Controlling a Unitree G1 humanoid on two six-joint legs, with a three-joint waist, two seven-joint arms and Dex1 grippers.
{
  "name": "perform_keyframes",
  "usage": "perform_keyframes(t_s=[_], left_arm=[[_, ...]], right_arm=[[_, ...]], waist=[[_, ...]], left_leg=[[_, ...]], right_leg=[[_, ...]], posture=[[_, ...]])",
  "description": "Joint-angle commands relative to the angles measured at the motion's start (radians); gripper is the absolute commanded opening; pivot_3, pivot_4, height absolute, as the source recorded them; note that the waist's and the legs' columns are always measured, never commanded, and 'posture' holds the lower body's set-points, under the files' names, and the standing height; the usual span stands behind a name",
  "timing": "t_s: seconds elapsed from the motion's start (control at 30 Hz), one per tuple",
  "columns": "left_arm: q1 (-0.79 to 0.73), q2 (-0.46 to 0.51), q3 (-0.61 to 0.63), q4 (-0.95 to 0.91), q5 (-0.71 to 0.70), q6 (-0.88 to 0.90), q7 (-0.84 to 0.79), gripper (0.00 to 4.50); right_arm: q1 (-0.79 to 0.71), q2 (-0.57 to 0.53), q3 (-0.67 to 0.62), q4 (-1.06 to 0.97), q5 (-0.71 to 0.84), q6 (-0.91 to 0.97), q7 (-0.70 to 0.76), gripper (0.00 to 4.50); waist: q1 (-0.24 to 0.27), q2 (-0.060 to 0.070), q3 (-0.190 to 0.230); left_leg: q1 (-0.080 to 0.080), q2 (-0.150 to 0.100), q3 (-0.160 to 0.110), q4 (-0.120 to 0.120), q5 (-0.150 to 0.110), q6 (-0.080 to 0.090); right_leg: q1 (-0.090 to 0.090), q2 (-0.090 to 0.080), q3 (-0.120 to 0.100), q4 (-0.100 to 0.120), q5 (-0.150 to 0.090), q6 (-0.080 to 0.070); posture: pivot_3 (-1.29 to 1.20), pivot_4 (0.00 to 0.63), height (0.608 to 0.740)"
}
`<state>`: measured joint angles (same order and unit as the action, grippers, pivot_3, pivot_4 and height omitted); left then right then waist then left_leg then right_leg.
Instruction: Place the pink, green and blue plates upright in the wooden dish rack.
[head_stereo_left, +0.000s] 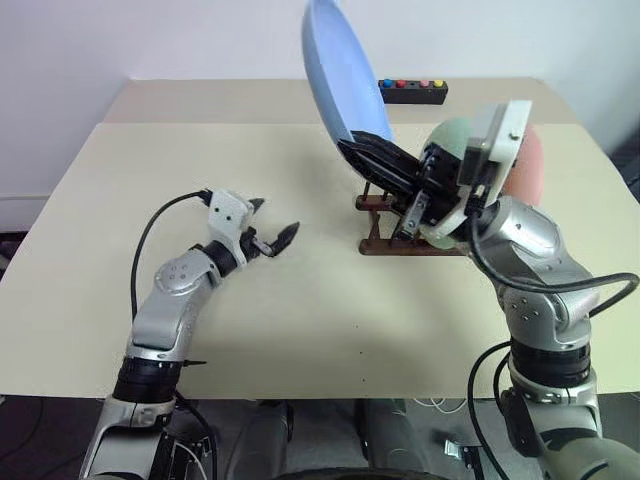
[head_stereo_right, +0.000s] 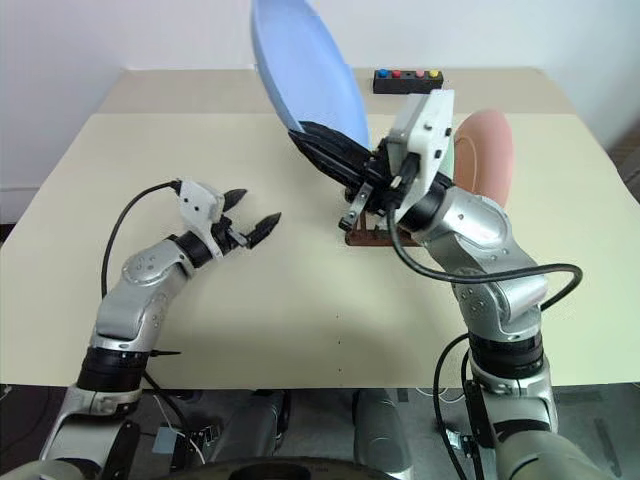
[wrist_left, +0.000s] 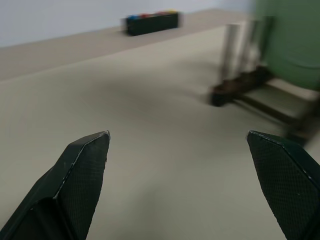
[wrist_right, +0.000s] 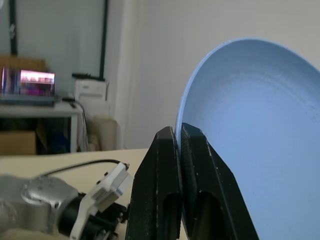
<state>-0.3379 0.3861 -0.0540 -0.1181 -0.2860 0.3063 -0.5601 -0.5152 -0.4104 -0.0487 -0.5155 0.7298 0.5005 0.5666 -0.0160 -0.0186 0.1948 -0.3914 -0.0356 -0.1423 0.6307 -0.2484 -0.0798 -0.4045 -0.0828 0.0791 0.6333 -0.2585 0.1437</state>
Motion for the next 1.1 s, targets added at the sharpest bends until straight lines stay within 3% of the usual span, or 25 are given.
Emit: perform_keyframes(t_s=[0.03,0.33,1.1], left_arm=[[-0.006,-0.002,-0.014,-0.024,0.018,-0.025,-0.014,4.48],[-0.003,-0.014,-0.05,-0.047,0.021,-0.014,-0.055,4.48],[0.014,-0.012,-0.088,-0.098,0.013,0.009,-0.128,4.48]], right_arm=[[0.027,0.012,-0.03,-0.052,0.044,0.009,-0.028,0.0],[0.1,0.041,-0.034,-0.034,0.069,0.009,-0.07,0.0],[0.088,0.049,-0.106,0.085,0.186,0.063,-0.099,0.0]], waist=[[0.0,0.0,0.0],[-0.002,0.0,0.0],[-0.002,0.0,0.0]], left_leg=[[0.0,0.0,0.0,0.0,0.0,0.0],[0.0,0.0,0.0,0.0,0.0,0.0],[0.0,0.0,0.0,0.0,0.0,0.0]], right_leg=[[0.0,0.0,0.0,0.0,0.0,0.0],[0.0,0.0,0.0,0.0,0.0,0.0],[0.0,0.0,0.0,0.0,0.0,0.0]], posture=[[0.0,0.15,0.74],[0.0,0.15,0.74],[0.0,0.15,0.74]])
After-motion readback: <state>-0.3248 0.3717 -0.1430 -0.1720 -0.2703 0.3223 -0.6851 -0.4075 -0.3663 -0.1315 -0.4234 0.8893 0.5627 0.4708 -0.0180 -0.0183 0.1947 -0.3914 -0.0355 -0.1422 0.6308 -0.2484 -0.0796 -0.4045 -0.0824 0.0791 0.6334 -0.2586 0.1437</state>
